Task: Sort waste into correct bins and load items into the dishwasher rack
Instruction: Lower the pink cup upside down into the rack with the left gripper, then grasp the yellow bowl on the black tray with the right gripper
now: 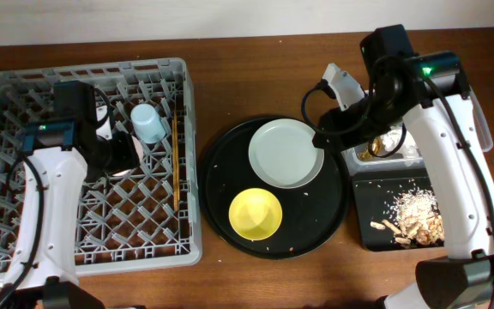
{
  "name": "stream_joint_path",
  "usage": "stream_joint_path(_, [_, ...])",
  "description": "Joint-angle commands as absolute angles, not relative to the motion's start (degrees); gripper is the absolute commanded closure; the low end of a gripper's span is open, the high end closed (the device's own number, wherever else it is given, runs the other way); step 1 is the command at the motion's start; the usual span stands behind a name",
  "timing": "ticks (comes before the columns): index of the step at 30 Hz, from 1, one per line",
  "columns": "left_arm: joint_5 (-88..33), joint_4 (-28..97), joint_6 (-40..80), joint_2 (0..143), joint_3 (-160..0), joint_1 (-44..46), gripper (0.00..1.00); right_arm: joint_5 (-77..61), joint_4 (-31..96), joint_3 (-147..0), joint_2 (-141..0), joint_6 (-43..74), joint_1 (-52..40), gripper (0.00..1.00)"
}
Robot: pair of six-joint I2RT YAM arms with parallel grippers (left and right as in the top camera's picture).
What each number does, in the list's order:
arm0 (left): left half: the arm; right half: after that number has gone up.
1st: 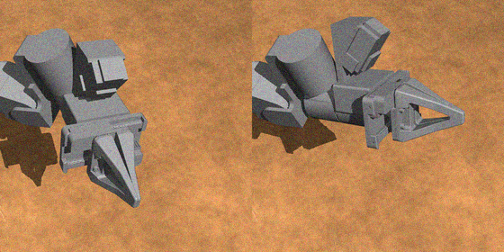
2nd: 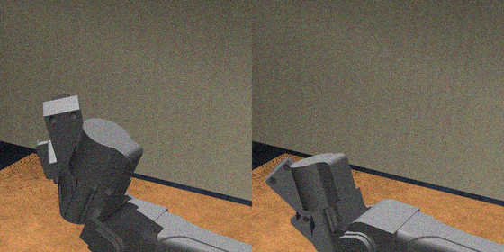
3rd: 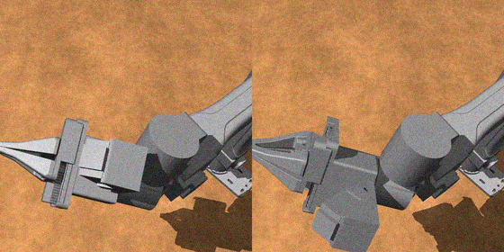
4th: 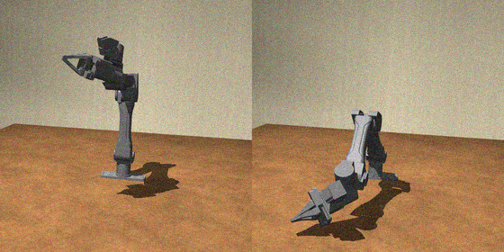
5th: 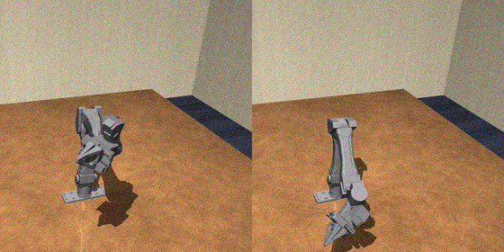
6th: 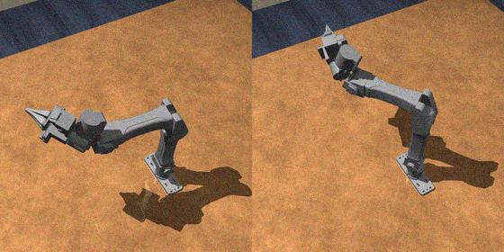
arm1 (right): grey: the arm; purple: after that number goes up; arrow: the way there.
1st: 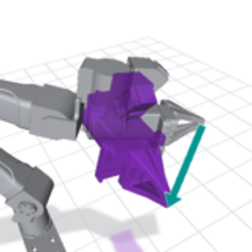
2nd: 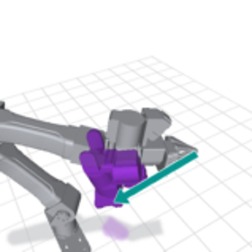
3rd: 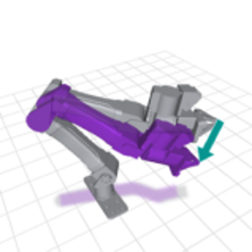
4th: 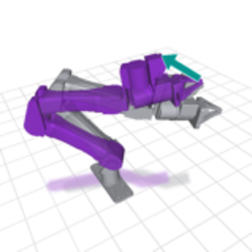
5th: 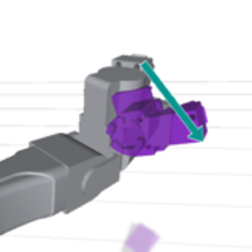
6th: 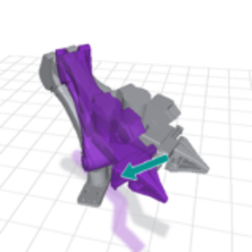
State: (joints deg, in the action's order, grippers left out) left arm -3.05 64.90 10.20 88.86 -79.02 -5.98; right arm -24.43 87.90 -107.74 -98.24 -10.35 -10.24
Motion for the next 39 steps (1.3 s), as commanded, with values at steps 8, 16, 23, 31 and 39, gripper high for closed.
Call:
stream_joint_path(8, [-4.3, 62.7, 10.9, 88.4, -76.6, -3.7, 0.54, -23.8, 87.6, -104.8, -97.9, -9.4, -10.2, 0.62])
stream_joint_path(16, [-5.9, 58.0, 10.9, 88.4, -73.6, -3.7, 0.03, -23.9, 87.6, -104.4, -97.9, -8.5, -10.9, 0.61])
stream_joint_path(23, [-8.0, 57.2, 10.9, 87.9, -76.8, -3.8, 0.01, -23.5, 87.8, -104.1, -97.9, -7.8, -19.0, 0.53])
stream_joint_path(31, [-7.9, 62.4, 11.6, 78.8, -82.0, -5.5, 0.01, -16.2, 74.3, -87.6, -97.9, 3.8, -37.7, 0.49])
stream_joint_path(39, [-7.7, 66.3, 12.1, 71.8, -82.0, -9.7, 0.01, -3.6, 46.7, -67.0, -97.9, 9.6, -54.3, 0.52])
